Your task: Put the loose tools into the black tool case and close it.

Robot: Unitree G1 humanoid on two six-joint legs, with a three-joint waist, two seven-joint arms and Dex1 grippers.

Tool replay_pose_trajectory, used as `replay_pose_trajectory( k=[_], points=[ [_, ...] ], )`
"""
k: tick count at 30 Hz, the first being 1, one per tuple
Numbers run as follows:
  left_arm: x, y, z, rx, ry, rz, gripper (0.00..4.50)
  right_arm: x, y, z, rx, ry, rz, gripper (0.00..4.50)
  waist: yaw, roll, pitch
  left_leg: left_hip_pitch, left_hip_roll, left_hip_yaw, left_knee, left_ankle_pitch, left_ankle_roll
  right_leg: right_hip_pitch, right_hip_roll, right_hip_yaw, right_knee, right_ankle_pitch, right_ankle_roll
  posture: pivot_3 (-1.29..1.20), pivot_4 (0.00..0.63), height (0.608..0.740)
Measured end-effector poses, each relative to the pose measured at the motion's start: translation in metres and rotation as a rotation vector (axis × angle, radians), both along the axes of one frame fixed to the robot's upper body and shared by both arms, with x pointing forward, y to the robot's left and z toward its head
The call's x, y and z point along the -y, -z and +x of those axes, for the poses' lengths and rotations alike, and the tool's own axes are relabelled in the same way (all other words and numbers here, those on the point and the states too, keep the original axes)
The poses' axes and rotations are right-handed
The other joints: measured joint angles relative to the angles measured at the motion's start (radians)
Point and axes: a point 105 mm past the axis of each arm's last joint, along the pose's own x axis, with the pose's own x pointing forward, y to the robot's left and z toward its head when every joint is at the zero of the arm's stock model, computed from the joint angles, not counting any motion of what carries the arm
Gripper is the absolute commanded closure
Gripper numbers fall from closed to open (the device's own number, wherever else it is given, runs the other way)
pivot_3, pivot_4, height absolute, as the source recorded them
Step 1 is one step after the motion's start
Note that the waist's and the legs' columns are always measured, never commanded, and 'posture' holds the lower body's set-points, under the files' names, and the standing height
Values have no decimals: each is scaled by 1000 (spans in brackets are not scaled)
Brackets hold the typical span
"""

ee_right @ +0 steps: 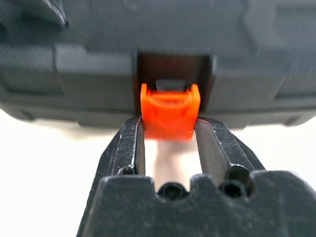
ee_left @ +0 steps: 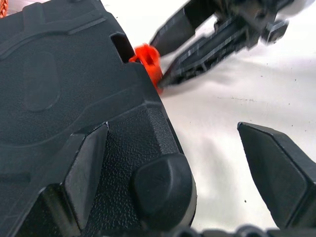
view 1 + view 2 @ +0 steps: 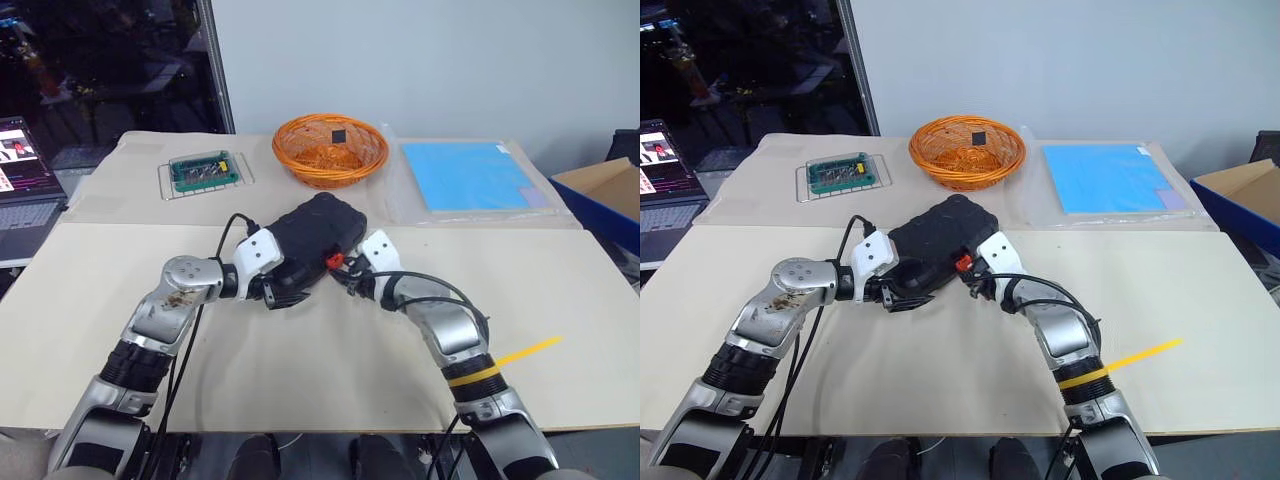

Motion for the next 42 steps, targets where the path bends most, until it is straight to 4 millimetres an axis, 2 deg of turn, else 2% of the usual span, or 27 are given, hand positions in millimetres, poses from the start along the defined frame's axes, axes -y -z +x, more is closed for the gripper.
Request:
replay_pose_trajectory(
  k=[16, 18, 21, 25, 28, 30, 33, 37, 38, 42],
  points=[
    [-5, 3, 5, 10, -48, 10, 0, -12, -1, 19, -78, -32, 37, 3342, -11, 0, 0, 5, 0, 0, 0, 0, 0, 3, 1, 1, 1, 1, -3, 0, 150, 740],
    [-5, 3, 5, 11, -51, 9, 0, -12, 0, 19, -76, -36, 39, 2324, -12, 0, 0, 5, 0, 0, 0, -1, -2, 2, 1, 2, 1, 1, -4, 0, 150, 740],
    [-5, 3, 4, 15, -50, 9, 0, -8, 0, 19, -83, -13, 56, 1451, -12, 0, 0, 5, 0, 0, 0, -3, -4, 2, 1, 2, 1, 1, -4, 0, 150, 740],
    [-2, 2, 2, 18, -38, 6, 0, -4, -3, 9, -89, -22, 60, 1451, -5, 0, 0, 4, 0, 0, -1, -2, -2, 2, 1, 3, 1, 2, -2, 0, 150, 740],
    [-1, 1, 1, 19, -34, 4, 0, 1, -12, 4, -79, -19, 47, 1451, 0, 0, 0, 3, -1, 0, -1, 0, 0, 1, 1, 3, 0, 2, -2, 0, 150, 740],
    [-1, 1, 1, 19, -33, 4, 0, 5, -17, 1, -81, -14, 41, 1975, 1, 0, 0, 3, -1, 0, -1, 0, 0, 1, 1, 3, 0, 2, -3, 0, 150, 740],
    [-1, 1, 2, 18, -33, 4, 0, 6, -10, -5, -141, -9, 66, 2846, 2, 0, 0, 3, -1, 0, -2, 0, 0, 1, 1, 3, 0, 1, -4, 0, 150, 740],
    [0, 1, 2, 15, -30, 2, 0, 9, -9, -3, -149, 29, 77, 4252, 2, 0, 0, 3, -1, 0, -1, 0, 0, 1, 1, 3, 0, 1, -4, 0, 150, 740],
    [0, 1, 3, 14, -30, 2, 0, 9, -9, -2, -151, 36, 85, 4465, 2, 0, 0, 3, -1, 0, -1, 0, 0, 1, 1, 3, 0, 0, -4, 0, 150, 740],
    [0, 1, 3, 14, -29, 2, 0, 4, -9, 7, -156, 58, 112, 4465, 2, 0, 0, 3, -1, 0, -1, 0, 0, 1, 1, 3, 0, 1, -4, 0, 150, 740]
  ],
)
